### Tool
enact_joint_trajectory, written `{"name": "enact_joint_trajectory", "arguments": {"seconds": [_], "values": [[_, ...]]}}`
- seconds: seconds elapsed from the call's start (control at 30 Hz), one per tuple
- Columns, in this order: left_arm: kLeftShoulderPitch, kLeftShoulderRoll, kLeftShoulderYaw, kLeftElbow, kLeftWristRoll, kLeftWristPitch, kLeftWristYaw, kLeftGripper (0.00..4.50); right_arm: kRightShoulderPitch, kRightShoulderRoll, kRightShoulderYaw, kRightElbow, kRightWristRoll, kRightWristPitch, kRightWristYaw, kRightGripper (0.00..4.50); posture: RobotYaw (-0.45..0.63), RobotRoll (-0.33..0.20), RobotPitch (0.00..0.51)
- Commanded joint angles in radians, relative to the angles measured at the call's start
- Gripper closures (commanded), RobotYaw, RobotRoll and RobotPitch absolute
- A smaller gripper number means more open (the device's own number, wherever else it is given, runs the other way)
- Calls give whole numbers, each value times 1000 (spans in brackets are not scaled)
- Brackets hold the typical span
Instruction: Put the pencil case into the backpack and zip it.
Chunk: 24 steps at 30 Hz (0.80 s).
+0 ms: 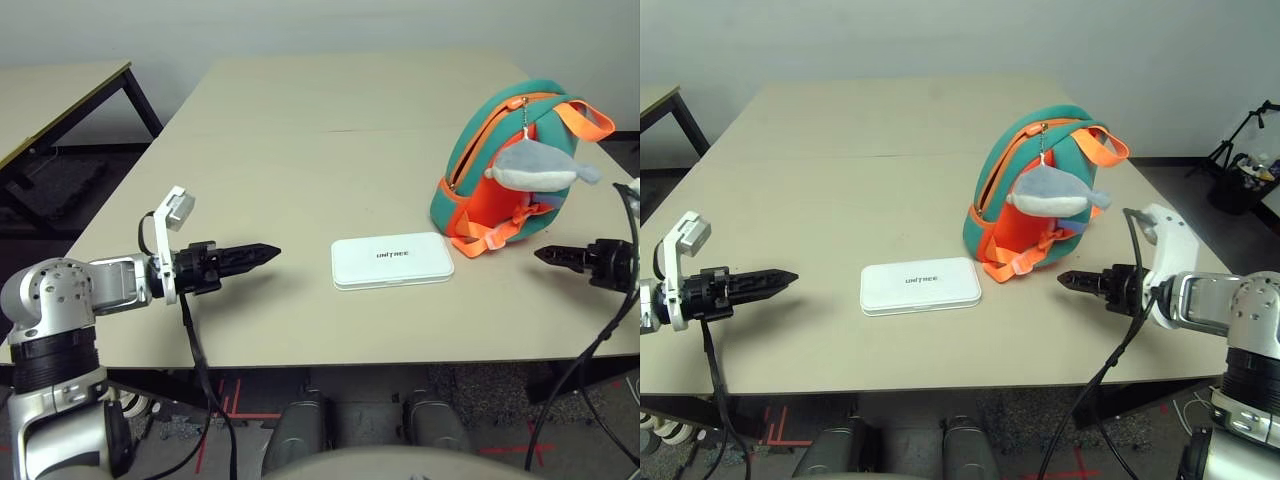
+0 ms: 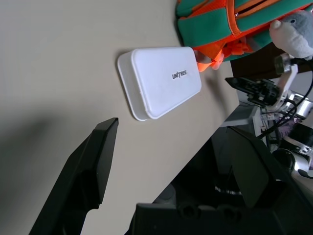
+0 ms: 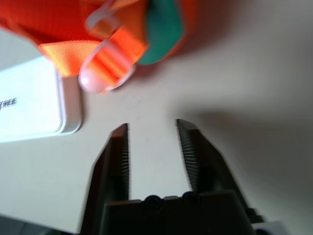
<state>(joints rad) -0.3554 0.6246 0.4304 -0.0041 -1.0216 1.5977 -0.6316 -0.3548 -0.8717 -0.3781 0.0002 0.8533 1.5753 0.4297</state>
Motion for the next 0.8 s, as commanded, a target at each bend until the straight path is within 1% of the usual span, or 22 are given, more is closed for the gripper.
{"name": "enact_joint_trajectory", "arguments": {"seconds": [0.03,0.07,0.1,0.13,0.23,0.43,0.6,0.73,0.8], "values": [[-40,-28,-43,43,28,-2,12,0,-20,3,61,-14,44,39,6,3761,100,0,0],[-52,-35,-62,61,37,-16,7,0,-23,8,77,-16,56,39,5,4159,98,0,0],[-62,-42,-77,79,45,-26,3,0,-25,16,87,-19,64,39,-2,4444,97,0,0],[-69,-45,-89,93,50,-34,-1,0,-26,21,96,-22,72,39,-7,4482,97,0,0],[-81,-57,-136,127,67,-64,-24,0,-23,46,116,-40,105,39,-34,4482,90,0,9],[-92,-79,-203,178,90,-98,-56,0,-60,152,140,-43,138,39,-132,4482,82,0,29],[-105,-85,-238,218,115,-108,-71,0,-105,236,142,-22,111,39,-206,4482,92,0,39],[-117,-88,-264,242,133,-123,-86,0,-128,303,129,-26,53,39,-235,4482,94,0,41],[-125,-94,-269,255,140,-125,-89,0,-132,320,129,-25,34,39,-238,4482,94,0,41]]}}
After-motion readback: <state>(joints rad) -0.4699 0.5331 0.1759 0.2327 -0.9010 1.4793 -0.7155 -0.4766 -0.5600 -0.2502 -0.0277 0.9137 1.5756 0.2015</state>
